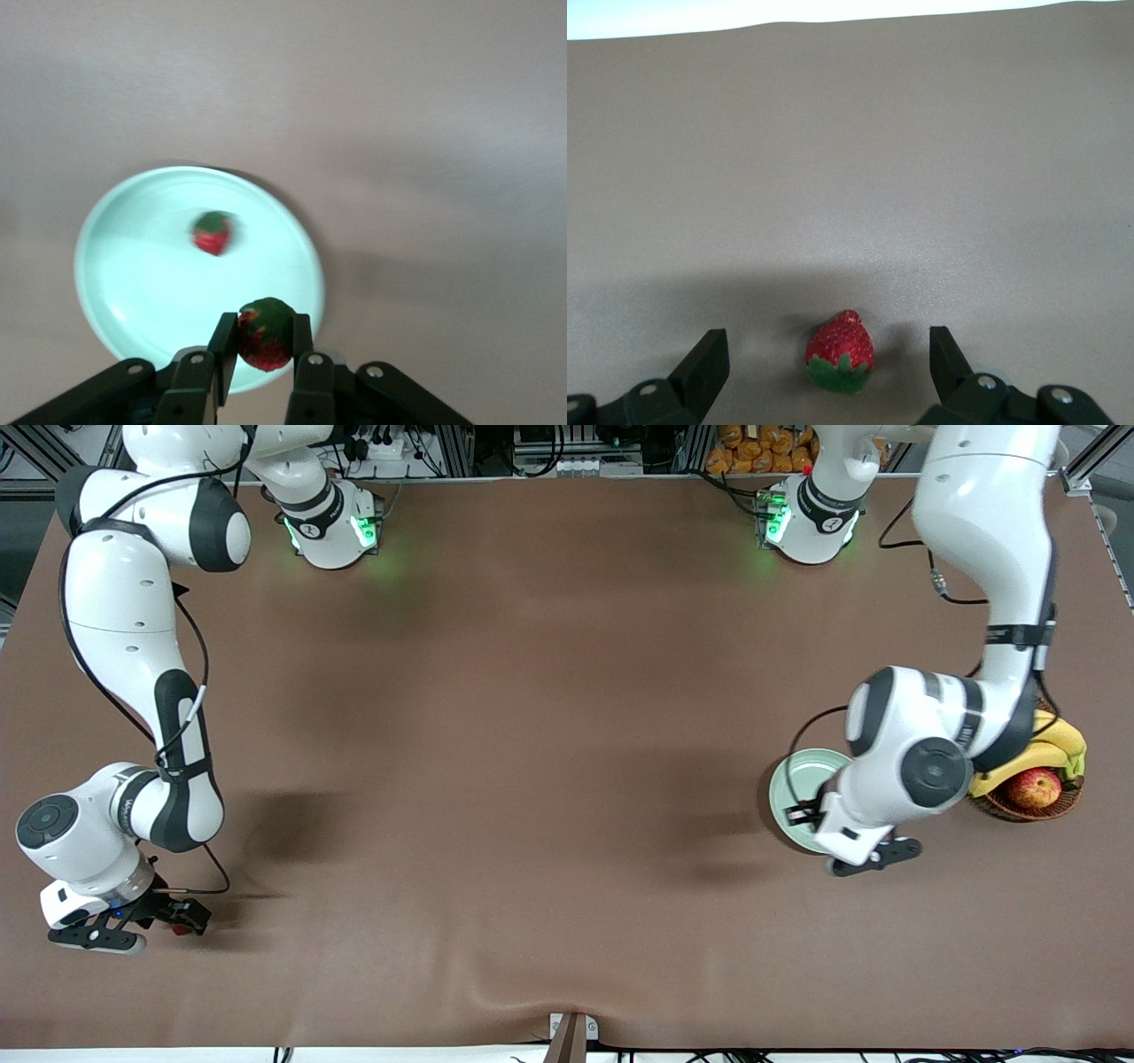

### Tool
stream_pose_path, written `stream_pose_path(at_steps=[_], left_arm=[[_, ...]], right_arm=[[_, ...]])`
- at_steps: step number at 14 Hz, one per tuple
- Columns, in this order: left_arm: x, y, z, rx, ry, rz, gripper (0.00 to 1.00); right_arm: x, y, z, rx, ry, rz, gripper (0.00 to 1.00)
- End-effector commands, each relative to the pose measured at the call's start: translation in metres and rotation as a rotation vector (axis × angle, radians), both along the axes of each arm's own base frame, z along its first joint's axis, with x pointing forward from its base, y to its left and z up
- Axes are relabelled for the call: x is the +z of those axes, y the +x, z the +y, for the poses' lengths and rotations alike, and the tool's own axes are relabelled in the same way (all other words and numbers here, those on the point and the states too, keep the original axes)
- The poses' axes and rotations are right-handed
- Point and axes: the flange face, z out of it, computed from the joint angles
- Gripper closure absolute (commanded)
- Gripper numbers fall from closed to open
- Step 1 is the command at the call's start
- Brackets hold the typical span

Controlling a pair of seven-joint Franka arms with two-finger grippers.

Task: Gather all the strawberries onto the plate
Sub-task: 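Place the strawberry on the plate while the right gripper grasps the last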

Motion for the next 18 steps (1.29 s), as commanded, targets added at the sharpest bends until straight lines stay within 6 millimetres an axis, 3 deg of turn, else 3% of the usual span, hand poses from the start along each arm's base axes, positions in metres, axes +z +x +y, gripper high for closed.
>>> stream_pose_path(at_steps=[1,3,6,7,9,10,11,12,14,18], left_arm=[[-0.012,-0.005,0.045,-0.083,-0.006,0.044,1.0],[-0.034,-0.008,0.071,-0.118,-0.017,0.063,1.0],[-0.057,-0.017,0.089,-0.129,-0.025,0.079,1.0],[-0.059,-0.02,0.089,-0.128,-0.025,0.087,1.0],[-0.062,-0.022,0.087,-0.13,-0.026,0.095,1.0],[-0.064,-0.021,0.087,-0.129,-0.027,0.096,0.76],[-0.064,-0.02,0.086,-0.113,-0.026,0.093,0.32],[-0.056,-0.019,0.085,-0.099,-0.03,0.081,0.0],[-0.033,-0.017,0.083,-0.072,-0.024,0.054,0.0],[0.023,-0.015,0.076,-0.077,-0.02,-0.026,0.0]], right_arm=[[-0.005,0.0,-0.003,-0.011,0.021,-0.018,0.0],[-0.007,0.0,-0.004,-0.011,0.018,-0.016,0.0],[-0.011,-0.001,-0.004,-0.011,0.02,-0.01,0.8],[-0.011,-0.001,-0.005,-0.011,0.019,-0.01,1.0],[-0.011,-0.001,-0.004,-0.008,0.018,-0.01,1.0],[-0.01,-0.001,-0.005,-0.008,0.017,-0.011,1.0],[-0.009,0.0,-0.005,-0.005,0.014,-0.012,1.0],[-0.006,0.001,-0.003,0.003,0.012,-0.014,1.0],[0.009,0.006,0.009,0.026,0.019,-0.021,1.0],[0.046,0.007,0.057,0.088,0.081,0.095,1.0]])
